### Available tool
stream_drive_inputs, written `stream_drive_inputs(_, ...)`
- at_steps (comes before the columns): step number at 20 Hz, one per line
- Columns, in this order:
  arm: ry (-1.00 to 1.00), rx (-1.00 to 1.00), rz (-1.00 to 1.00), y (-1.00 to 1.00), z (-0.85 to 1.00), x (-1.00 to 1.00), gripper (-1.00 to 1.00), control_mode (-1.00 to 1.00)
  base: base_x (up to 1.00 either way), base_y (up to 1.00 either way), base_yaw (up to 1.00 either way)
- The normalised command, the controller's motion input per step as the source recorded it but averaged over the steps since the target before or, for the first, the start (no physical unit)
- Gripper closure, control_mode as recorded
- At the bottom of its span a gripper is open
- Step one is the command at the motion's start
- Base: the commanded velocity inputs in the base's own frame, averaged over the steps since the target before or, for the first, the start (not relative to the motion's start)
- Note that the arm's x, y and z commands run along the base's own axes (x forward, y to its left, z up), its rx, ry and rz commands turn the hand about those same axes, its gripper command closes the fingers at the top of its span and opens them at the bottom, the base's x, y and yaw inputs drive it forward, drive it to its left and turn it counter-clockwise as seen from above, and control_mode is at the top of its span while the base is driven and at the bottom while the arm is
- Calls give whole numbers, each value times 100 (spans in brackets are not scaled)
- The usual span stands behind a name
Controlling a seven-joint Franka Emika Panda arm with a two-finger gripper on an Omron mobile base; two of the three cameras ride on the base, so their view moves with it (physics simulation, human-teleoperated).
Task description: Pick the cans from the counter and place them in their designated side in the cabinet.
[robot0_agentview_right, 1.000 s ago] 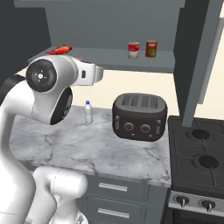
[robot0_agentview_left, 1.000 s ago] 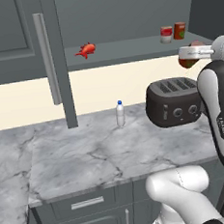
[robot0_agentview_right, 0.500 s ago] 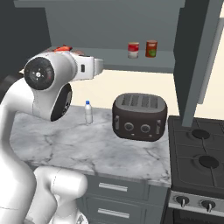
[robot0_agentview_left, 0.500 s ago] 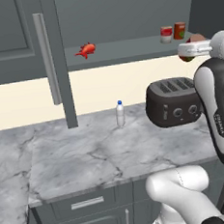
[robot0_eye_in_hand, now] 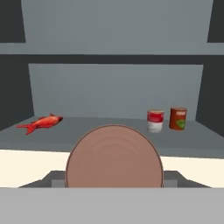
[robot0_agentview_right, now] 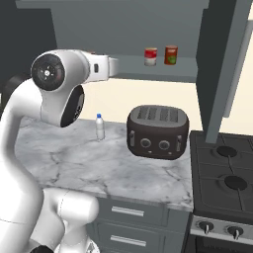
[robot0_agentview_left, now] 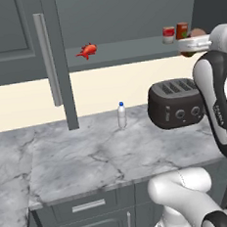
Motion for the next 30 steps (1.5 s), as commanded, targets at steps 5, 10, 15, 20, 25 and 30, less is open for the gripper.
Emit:
stream_drive_inputs(5, 2, 0, 0, -4, 2, 24, 100, -100, 0, 0, 0)
stream_drive_inputs(10, 1, -1, 0, -10, 0, 14, 100, -100, 0, 0, 0)
stream_drive_inputs(15, 1, 0, 0, -11, 0, 18, 100, -100, 0, 0, 0)
stream_drive_inputs(20, 2, 0, 0, -7, 0, 21, 100, -100, 0, 0, 0)
stream_drive_inputs(25, 5, 0, 0, -1, 0, 20, 100, -100, 0, 0, 0)
stream_drive_inputs(30, 7, 0, 0, -5, 0, 15, 100, -100, 0, 0, 0)
